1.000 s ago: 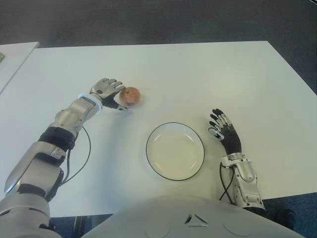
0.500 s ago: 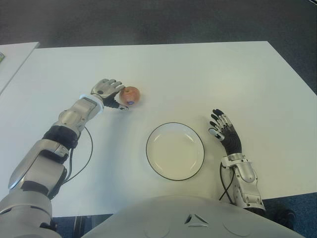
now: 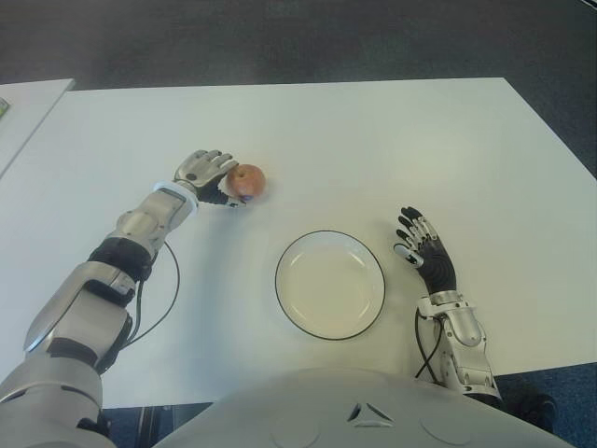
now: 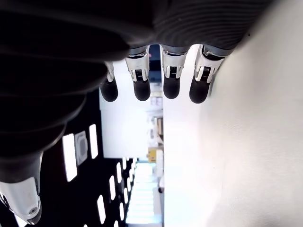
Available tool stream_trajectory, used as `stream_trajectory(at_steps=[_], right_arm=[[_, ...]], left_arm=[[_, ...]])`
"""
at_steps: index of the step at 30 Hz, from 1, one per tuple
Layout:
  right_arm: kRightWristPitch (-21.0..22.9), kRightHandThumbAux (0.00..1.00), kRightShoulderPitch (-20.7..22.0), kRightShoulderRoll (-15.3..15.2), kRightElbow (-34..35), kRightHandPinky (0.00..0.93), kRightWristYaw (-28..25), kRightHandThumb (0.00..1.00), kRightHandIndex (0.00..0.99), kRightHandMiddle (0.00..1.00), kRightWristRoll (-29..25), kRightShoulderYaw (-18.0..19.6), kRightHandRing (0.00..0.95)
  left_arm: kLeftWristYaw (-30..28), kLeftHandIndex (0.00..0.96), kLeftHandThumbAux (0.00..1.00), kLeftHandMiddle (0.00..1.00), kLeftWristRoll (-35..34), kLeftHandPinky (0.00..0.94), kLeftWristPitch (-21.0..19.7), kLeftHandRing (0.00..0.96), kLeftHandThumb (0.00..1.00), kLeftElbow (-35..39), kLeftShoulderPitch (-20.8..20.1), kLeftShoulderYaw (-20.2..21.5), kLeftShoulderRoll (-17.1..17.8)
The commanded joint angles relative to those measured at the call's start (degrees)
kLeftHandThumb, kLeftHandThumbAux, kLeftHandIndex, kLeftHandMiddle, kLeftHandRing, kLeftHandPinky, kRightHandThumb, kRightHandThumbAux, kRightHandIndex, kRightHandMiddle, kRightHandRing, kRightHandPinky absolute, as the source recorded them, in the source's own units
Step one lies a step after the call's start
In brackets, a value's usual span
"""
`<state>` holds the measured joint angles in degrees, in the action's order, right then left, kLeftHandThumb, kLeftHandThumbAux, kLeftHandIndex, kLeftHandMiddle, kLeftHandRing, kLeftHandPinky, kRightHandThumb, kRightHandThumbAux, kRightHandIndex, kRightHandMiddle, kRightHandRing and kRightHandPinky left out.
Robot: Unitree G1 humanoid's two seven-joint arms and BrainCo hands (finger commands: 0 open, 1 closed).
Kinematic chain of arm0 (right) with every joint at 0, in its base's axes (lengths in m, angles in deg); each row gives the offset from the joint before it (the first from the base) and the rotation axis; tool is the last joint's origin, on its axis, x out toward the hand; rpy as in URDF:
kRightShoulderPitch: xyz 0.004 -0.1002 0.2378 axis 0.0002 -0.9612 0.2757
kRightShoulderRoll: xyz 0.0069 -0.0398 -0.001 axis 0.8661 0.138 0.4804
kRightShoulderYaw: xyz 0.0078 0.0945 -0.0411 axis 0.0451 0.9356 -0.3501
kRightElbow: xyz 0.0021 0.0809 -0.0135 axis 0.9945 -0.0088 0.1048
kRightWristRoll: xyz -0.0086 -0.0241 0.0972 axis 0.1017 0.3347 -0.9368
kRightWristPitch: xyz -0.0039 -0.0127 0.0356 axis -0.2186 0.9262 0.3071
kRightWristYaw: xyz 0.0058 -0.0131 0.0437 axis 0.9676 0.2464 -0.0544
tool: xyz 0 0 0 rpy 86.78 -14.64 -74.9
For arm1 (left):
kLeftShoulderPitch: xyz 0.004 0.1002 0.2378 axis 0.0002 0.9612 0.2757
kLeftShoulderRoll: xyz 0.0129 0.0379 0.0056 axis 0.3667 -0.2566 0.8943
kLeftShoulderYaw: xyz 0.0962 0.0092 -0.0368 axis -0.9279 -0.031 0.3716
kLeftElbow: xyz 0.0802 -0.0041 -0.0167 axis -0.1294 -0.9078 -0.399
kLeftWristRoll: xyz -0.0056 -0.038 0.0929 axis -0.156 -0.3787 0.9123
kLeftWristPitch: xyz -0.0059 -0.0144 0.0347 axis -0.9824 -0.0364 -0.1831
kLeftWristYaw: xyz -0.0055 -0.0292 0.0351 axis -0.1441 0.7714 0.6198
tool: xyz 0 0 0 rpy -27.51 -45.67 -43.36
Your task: Put the apples into the plate.
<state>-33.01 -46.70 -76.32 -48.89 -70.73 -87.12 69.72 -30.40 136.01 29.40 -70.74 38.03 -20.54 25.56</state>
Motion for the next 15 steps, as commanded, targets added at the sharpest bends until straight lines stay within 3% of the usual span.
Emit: stream_trajectory(at_steps=[1, 15], right_arm=[[2.3, 0.626, -2.3, 0.1, -4.0, 0.117, -0.3, 0.154, 0.079, 0.077, 0.3, 0.1, 0.062], [1.3, 0.620, -0.9, 0.0, -6.3, 0.106, -0.3, 0.152, 0.085, 0.078, 0.6, 0.2, 0.058]], left_arm=[[0.7, 0.000, 0.234, 0.000, -0.6, 0.000, 0.3, 0.000, 0.326, -1.0, 0.1, -1.1, -1.0], [2.0, 0.000, 0.245, 0.000, -1.1, 0.000, -0.1, 0.000, 0.318, -2.7, -0.7, -1.4, -1.9]])
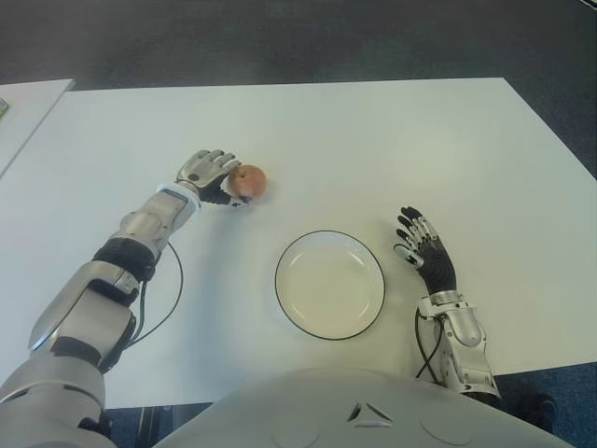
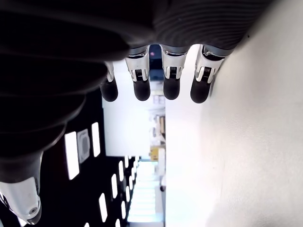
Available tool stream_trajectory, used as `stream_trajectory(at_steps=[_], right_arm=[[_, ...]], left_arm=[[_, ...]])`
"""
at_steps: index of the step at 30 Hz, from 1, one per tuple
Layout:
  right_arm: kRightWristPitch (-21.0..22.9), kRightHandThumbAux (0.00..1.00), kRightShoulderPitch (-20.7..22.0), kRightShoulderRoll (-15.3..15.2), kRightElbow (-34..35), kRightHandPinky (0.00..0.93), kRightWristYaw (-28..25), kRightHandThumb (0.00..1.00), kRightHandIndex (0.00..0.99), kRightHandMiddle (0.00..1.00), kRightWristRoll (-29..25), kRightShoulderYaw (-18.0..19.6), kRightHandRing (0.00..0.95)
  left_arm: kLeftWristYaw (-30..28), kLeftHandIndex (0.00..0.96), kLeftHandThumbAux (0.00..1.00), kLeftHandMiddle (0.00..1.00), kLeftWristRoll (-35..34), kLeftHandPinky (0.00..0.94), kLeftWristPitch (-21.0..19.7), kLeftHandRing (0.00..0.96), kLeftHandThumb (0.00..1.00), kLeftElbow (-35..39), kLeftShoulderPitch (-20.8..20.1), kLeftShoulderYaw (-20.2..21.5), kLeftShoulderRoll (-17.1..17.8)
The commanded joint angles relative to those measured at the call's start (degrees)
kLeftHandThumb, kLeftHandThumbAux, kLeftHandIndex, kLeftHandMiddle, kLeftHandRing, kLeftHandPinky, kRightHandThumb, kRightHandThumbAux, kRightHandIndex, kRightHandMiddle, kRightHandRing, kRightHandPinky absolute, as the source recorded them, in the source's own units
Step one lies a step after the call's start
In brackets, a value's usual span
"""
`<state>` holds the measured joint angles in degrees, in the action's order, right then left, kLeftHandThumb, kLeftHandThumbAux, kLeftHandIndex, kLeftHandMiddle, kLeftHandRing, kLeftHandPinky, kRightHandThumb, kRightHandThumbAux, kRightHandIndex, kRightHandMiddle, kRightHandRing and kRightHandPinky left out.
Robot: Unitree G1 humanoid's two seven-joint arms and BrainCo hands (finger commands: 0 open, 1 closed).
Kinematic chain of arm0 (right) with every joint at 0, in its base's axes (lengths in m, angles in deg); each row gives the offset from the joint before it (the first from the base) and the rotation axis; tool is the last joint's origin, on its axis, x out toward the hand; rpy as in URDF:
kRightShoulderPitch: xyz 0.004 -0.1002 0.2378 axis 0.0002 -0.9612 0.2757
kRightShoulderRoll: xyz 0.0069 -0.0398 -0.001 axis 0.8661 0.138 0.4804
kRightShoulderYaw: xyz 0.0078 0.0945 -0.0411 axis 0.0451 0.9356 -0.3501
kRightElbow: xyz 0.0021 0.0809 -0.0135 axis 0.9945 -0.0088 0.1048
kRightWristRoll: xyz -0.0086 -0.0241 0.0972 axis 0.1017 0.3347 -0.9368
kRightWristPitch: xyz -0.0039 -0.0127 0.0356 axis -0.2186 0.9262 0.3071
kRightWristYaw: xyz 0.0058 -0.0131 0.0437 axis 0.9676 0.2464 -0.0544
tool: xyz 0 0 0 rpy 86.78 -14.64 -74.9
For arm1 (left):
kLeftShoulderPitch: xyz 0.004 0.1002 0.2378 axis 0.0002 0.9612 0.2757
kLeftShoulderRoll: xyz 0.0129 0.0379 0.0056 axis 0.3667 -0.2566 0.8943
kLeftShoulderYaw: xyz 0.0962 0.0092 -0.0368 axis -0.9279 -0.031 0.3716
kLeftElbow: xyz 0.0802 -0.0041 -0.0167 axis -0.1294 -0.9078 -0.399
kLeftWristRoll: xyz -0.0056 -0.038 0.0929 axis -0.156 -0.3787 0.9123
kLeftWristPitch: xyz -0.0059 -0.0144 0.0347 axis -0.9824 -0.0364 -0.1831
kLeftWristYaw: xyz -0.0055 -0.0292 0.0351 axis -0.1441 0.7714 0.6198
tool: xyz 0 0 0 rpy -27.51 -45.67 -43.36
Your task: Put the apples into the plate.
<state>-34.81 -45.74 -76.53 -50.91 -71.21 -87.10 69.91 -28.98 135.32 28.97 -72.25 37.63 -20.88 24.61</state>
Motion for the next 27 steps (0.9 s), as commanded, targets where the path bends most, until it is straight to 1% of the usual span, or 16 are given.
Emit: stream_trajectory(at_steps=[1, 17, 27], right_arm=[[3.0, 0.622, -1.7, 0.2, -4.6, 0.107, 0.2, 0.156, 0.087, 0.080, 0.6, 0.0, 0.058], [1.9, 0.625, -0.4, 0.1, -6.5, 0.109, -0.2, 0.148, 0.079, 0.072, 0.6, 0.0, 0.059], [1.3, 0.625, 0.2, 0.3, -7.5, 0.121, -0.2, 0.153, 0.087, 0.073, 0.6, 0.0, 0.059]], left_arm=[[0.8, 0.000, 0.246, 0.000, -0.5, 0.000, 0.3, 0.000, 0.317, -1.4, -0.4, -1.1, -1.1], [4.3, 0.000, 0.242, 0.000, -2.0, 0.000, 0.6, 0.000, 0.322, -3.1, -0.8, -0.7, -1.9], [7.3, 0.000, 0.237, 0.000, -3.1, 0.000, 2.0, 0.000, 0.332, -3.7, -1.2, -0.4, -2.1]])
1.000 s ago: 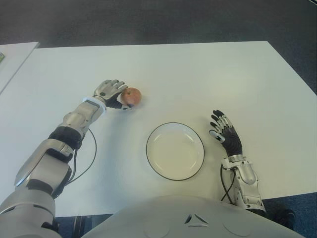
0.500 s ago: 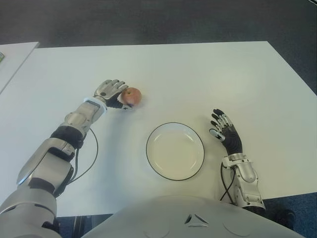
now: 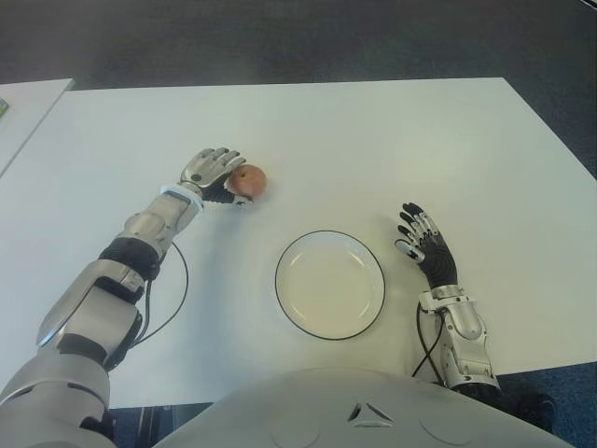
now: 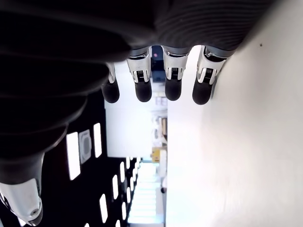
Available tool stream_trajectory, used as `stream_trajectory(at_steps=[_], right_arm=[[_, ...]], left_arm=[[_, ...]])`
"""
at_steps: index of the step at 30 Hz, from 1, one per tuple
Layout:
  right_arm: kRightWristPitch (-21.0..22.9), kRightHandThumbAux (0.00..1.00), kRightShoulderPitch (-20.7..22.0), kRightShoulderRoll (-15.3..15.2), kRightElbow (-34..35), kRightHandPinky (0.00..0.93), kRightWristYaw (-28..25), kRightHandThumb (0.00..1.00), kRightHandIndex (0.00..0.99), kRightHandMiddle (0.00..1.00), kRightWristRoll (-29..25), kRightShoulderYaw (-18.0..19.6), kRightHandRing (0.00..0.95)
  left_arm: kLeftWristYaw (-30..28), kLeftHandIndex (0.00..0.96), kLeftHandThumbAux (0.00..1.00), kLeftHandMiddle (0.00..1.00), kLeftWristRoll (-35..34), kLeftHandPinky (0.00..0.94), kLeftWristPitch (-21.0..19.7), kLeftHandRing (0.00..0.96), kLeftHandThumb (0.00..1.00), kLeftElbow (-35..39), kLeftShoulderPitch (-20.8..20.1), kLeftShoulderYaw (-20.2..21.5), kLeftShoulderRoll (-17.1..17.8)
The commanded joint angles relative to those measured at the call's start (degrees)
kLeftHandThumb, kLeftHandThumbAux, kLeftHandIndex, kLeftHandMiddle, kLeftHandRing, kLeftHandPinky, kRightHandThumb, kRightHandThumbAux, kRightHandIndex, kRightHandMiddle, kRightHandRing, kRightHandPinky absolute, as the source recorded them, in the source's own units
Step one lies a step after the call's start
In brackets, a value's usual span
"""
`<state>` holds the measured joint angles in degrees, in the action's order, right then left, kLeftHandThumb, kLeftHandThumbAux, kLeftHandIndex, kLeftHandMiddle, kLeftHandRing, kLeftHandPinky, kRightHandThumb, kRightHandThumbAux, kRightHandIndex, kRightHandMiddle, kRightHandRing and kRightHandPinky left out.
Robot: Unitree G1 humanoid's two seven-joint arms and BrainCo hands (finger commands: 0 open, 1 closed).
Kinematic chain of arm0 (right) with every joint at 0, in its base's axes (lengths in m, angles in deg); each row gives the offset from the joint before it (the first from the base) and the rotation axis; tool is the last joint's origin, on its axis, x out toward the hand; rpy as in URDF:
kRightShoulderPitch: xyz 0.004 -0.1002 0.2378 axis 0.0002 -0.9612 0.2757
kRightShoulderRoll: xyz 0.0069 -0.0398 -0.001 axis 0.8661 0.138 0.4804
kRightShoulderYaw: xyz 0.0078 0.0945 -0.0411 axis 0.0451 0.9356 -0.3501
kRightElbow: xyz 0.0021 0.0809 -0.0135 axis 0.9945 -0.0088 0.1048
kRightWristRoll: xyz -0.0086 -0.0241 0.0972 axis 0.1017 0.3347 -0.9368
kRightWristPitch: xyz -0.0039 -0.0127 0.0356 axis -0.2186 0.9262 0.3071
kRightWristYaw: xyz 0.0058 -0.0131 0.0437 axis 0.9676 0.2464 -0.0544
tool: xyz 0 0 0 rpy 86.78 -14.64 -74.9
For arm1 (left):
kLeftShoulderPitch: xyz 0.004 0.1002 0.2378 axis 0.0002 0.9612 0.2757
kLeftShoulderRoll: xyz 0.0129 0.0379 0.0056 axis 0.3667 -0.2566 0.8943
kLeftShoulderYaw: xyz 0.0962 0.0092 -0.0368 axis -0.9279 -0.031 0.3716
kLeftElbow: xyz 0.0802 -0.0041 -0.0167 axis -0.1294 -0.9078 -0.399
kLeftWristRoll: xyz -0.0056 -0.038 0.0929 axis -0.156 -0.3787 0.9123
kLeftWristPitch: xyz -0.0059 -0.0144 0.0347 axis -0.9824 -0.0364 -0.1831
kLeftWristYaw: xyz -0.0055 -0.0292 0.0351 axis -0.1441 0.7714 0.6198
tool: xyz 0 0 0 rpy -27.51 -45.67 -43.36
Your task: Put the apples into the plate.
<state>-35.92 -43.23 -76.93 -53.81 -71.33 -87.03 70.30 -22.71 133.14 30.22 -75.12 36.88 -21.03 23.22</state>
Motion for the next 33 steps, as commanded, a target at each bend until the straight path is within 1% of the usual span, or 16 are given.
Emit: stream_trajectory(at_steps=[1, 5, 13, 22, 23, 25, 26, 28, 29, 30, 31, 32, 33], right_arm=[[2.4, 0.625, -2.3, 0.8, -4.6, 0.121, -0.1, 0.154, 0.087, 0.073, 0.4, -0.3, 0.059], [2.5, 0.620, -2.2, 0.9, -4.5, 0.111, -0.1, 0.156, 0.087, 0.072, 0.4, -0.4, 0.055], [2.5, 0.621, -2.4, 1.2, -4.3, 0.126, 0.1, 0.142, 0.084, 0.080, 0.5, -0.5, 0.066], [2.6, 0.617, -2.8, 1.2, -3.8, 0.086, 0.1, 0.140, 0.077, 0.075, 0.3, -0.4, 0.055], [2.7, 0.617, -2.8, 1.2, -3.7, 0.085, 0.1, 0.141, 0.076, 0.075, 0.2, -0.4, 0.055], [2.9, 0.619, -2.9, 1.2, -3.6, 0.087, 0.2, 0.143, 0.075, 0.075, 0.2, -0.3, 0.054], [2.9, 0.620, -3.0, 1.2, -3.4, 0.087, 0.2, 0.144, 0.074, 0.074, 0.2, -0.3, 0.053], [2.9, 0.620, -3.2, 1.2, -3.2, 0.087, 0.2, 0.144, 0.074, 0.074, 0.1, -0.2, 0.052], [2.9, 0.621, -3.2, 1.2, -3.1, 0.089, 0.2, 0.146, 0.075, 0.074, 0.0, -0.2, 0.052], [2.9, 0.621, -3.2, 1.2, -3.1, 0.090, 0.2, 0.148, 0.077, 0.074, 0.0, -0.1, 0.053], [2.9, 0.622, -3.2, 1.2, -3.0, 0.091, 0.2, 0.150, 0.078, 0.075, 0.0, -0.1, 0.053], [3.0, 0.623, -3.3, 1.2, -2.9, 0.092, 0.2, 0.151, 0.078, 0.075, -0.1, 0.0, 0.054], [3.0, 0.624, -3.3, 1.2, -2.7, 0.095, 0.1, 0.155, 0.080, 0.077, -0.2, 0.0, 0.056]], left_arm=[[1.0, 0.000, 0.236, 0.000, -1.1, 0.000, 0.9, 0.000, 0.332, -0.7, -0.5, -0.2, -0.8], [0.6, 0.000, 0.236, 0.000, -1.9, 0.000, 1.5, 0.000, 0.336, -0.5, -0.5, -0.2, -1.1], [-0.7, 0.000, 0.240, 0.000, -2.5, 0.000, 1.5, 0.000, 0.340, -0.8, -0.9, -0.6, -1.9], [-3.6, 0.000, 0.260, 0.000, -2.9, 0.008, 1.0, 0.000, 0.350, -1.2, -1.2, -0.9, -2.8], [-3.4, 0.000, 0.262, 0.000, -2.8, 0.014, 1.0, 0.000, 0.350, -2.9, -1.7, -1.2, -3.4], [-1.6, 0.104, 0.279, 0.127, -2.3, 0.166, 1.5, 0.129, 0.364, -8.5, -3.3, -2.2, -5.0], [-1.0, 0.174, 0.289, 0.230, -2.2, 0.274, 1.7, 0.235, 0.376, -10.2, -3.9, -2.6, -5.4], [0.8, 0.266, 0.305, 0.357, -1.5, 0.399, 2.2, 0.361, 0.391, -13.1, -4.8, -3.7, -5.7], [1.5, 0.328, 0.445, 0.463, -1.1, 0.482, 2.2, 0.458, 0.503, -13.9, -5.1, -4.2, -5.8], [2.2, 0.367, 0.534, 0.531, -0.8, 0.536, 2.2, 0.520, 0.575, -14.7, -5.4, -4.7, -5.9], [2.6, 0.393, 0.591, 0.580, -0.7, 0.576, 2.2, 0.564, 0.622, -15.2, -5.7, -5.1, -5.9], [2.9, 0.402, 0.612, 0.598, -0.5, 0.590, 2.3, 0.580, 0.638, -15.7, -5.9, -5.5, -5.9], [3.2, 0.416, 0.642, 0.632, -0.4, 0.629, 2.3, 0.612, 0.664, -16.1, -6.2, -5.9, -5.9]])
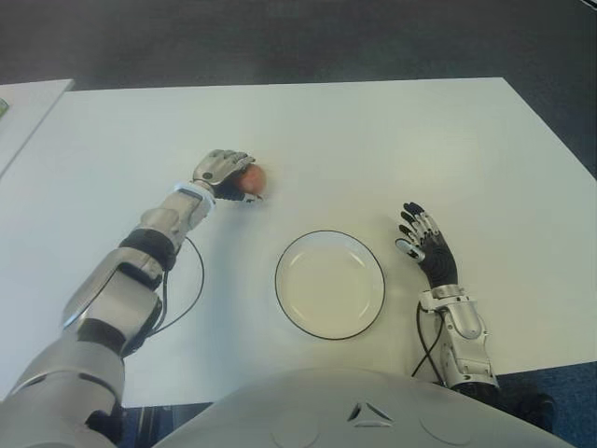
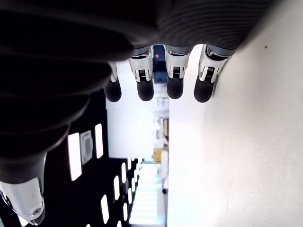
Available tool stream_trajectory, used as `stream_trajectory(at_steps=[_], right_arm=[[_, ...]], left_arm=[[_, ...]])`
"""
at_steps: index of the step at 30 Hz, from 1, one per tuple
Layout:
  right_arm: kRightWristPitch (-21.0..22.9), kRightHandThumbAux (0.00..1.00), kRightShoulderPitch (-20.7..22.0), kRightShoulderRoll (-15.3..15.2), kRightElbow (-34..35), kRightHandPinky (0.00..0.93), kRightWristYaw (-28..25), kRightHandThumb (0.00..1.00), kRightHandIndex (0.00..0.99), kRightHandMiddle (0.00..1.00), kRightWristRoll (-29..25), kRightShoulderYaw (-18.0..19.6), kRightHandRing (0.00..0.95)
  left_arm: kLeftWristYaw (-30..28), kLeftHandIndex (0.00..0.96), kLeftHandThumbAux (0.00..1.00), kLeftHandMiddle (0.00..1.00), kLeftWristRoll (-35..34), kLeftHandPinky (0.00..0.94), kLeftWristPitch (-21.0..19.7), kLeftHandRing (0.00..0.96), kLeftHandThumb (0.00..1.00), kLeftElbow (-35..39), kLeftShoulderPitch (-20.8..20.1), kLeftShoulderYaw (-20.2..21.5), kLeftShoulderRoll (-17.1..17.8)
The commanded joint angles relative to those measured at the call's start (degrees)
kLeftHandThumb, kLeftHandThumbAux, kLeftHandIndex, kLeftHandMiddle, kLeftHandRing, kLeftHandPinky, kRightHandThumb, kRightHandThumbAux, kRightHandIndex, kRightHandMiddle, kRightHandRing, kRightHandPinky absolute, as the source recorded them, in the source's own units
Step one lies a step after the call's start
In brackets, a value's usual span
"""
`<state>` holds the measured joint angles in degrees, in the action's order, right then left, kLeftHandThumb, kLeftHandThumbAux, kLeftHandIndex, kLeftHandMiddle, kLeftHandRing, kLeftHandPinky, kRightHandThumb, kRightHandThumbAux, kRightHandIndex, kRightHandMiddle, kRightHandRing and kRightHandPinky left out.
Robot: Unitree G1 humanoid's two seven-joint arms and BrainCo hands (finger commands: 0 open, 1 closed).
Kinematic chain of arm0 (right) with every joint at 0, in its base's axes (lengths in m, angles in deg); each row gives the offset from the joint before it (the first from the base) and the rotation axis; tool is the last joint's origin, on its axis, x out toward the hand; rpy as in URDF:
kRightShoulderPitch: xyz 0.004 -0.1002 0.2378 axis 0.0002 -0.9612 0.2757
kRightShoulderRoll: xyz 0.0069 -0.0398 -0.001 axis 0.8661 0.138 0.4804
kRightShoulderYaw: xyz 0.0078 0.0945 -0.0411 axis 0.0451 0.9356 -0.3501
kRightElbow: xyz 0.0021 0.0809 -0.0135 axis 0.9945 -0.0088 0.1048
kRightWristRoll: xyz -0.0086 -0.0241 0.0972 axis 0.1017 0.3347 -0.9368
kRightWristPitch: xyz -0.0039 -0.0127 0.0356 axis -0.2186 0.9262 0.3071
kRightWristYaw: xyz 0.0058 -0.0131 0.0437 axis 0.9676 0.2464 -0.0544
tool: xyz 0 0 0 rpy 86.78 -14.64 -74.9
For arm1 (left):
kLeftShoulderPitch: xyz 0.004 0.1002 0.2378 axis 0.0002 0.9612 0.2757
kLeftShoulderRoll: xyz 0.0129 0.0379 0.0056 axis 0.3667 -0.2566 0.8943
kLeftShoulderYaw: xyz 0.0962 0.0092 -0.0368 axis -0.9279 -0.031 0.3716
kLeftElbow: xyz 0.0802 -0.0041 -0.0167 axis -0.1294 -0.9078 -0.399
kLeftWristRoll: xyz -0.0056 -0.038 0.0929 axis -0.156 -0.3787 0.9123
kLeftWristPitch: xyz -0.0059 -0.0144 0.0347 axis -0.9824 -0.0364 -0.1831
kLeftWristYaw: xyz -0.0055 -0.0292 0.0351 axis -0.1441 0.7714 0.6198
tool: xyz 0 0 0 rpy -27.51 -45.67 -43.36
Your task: Put the apples into the plate.
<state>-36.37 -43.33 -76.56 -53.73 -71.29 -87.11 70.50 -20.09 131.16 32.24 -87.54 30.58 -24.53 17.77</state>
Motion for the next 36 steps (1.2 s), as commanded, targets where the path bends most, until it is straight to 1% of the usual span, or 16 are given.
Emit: stream_trajectory(at_steps=[1, 4, 10, 17, 24, 36], right_arm=[[3.6, 0.624, -3.3, 0.8, -2.7, 0.096, 0.0, 0.157, 0.080, 0.078, -0.3, -0.1, 0.056], [3.8, 0.625, -3.3, 0.7, -2.4, 0.112, -0.2, 0.165, 0.084, 0.086, -0.6, 0.0, 0.065], [4.3, 0.619, -3.4, 0.4, -2.1, 0.131, -0.7, 0.165, 0.090, 0.095, -1.0, 0.3, 0.080], [4.9, 0.608, -3.3, 0.2, -2.1, 0.125, -1.3, 0.159, 0.090, 0.097, -1.7, 0.6, 0.082], [4.5, 0.622, -3.1, 0.3, -2.2, 0.121, -1.2, 0.175, 0.086, 0.099, -1.5, 0.7, 0.084], [3.6, 0.633, -3.0, 0.4, -2.2, 0.146, -1.1, 0.212, 0.102, 0.119, -1.4, 0.9, 0.099]], left_arm=[[0.7, 0.421, 0.652, 0.644, 1.7, 0.643, 0.5, 0.623, 0.673, -3.9, -0.1, -2.9, -0.4], [1.1, 0.437, 0.685, 0.712, 2.1, 0.712, 0.9, 0.695, 0.703, -4.1, -0.4, -4.1, -0.1], [0.7, 0.443, 0.697, 0.766, 0.6, 0.768, 1.0, 0.746, 0.718, -5.1, -0.7, -4.4, -0.6], [-0.8, 0.444, 0.698, 0.797, 0.4, 0.803, 1.1, 0.782, 0.724, -5.9, -1.3, -5.0, -1.0], [-1.3, 0.443, 0.698, 0.832, 0.1, 0.829, 1.3, 0.816, 0.725, -5.8, -1.3, -5.4, -0.7], [-2.6, 0.444, 0.696, 0.844, -1.5, 0.844, 2.8, 0.831, 0.729, -5.4, -1.2, -5.6, -0.1]])
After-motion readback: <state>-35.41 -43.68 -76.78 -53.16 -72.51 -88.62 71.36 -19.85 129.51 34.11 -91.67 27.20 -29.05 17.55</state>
